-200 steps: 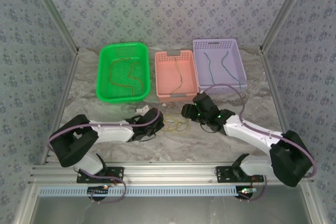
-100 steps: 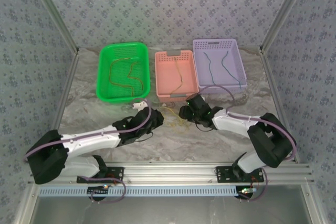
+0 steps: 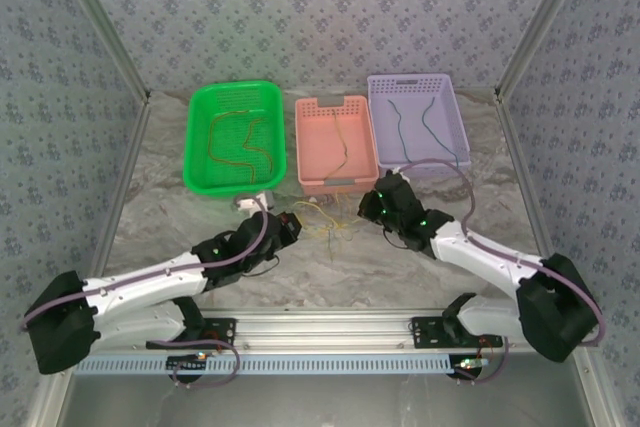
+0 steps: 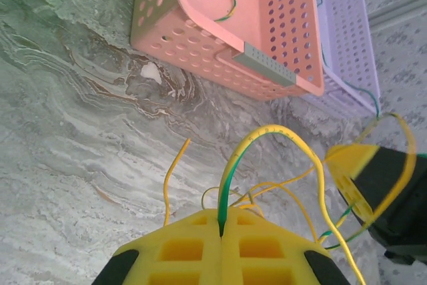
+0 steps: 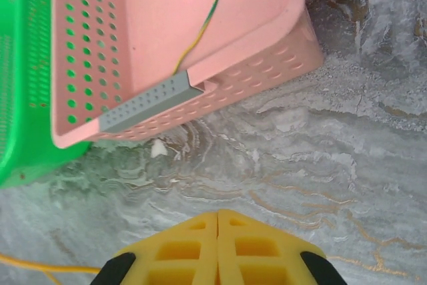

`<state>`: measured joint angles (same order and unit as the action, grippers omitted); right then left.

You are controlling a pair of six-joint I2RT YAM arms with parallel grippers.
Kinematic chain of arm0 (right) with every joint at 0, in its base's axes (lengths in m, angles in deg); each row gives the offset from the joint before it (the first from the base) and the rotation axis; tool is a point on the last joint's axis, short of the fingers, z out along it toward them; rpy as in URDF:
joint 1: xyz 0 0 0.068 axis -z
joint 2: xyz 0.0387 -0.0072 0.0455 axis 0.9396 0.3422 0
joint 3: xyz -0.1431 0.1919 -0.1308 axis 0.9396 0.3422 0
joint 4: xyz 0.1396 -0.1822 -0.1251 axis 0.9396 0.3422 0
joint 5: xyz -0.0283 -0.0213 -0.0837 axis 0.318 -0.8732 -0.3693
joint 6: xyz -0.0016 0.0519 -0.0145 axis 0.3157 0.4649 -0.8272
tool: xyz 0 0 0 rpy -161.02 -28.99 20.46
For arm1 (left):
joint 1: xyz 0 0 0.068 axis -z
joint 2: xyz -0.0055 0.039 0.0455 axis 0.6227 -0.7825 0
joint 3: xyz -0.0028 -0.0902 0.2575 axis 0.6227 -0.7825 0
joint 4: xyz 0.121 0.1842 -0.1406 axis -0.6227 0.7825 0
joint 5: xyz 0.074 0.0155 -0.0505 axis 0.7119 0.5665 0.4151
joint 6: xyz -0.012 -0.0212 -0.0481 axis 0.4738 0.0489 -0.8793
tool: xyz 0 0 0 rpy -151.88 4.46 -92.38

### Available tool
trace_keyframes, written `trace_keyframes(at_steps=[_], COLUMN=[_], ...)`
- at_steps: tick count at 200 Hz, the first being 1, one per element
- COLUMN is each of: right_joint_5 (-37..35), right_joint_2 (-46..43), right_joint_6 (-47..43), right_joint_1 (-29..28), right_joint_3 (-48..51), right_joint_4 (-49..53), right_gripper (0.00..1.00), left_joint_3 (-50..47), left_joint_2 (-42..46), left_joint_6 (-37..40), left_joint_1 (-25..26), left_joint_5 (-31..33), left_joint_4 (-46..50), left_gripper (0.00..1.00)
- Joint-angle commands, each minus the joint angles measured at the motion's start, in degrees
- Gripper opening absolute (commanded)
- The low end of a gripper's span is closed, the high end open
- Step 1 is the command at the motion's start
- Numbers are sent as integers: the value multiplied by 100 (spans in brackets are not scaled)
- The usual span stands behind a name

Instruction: Untangle the cables

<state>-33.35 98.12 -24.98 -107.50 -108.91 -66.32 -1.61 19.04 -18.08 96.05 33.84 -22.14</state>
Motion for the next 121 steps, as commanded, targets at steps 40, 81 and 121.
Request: trace_keyframes(at_steps=[40,81,121], right_joint_5=[-162,-368,-510], right_joint_2=[-685,-284,283], right_joint_6=[538,6,-549], right_joint_1=[137,-270,-411], right_joint_3=[751,288,98], right_joint_4=[-303,9,26], right_gripper=[0,0,0], left_joint_3=[-937,-677,-937], left_joint_2=[1220,496,-349], left_joint_6=[-474,-488,-760], left_joint_1=[-131,-388,-314], left_joint_5=[899,222,104], left_joint_4=[-607,-47,-240], left_gripper=[0,0,21])
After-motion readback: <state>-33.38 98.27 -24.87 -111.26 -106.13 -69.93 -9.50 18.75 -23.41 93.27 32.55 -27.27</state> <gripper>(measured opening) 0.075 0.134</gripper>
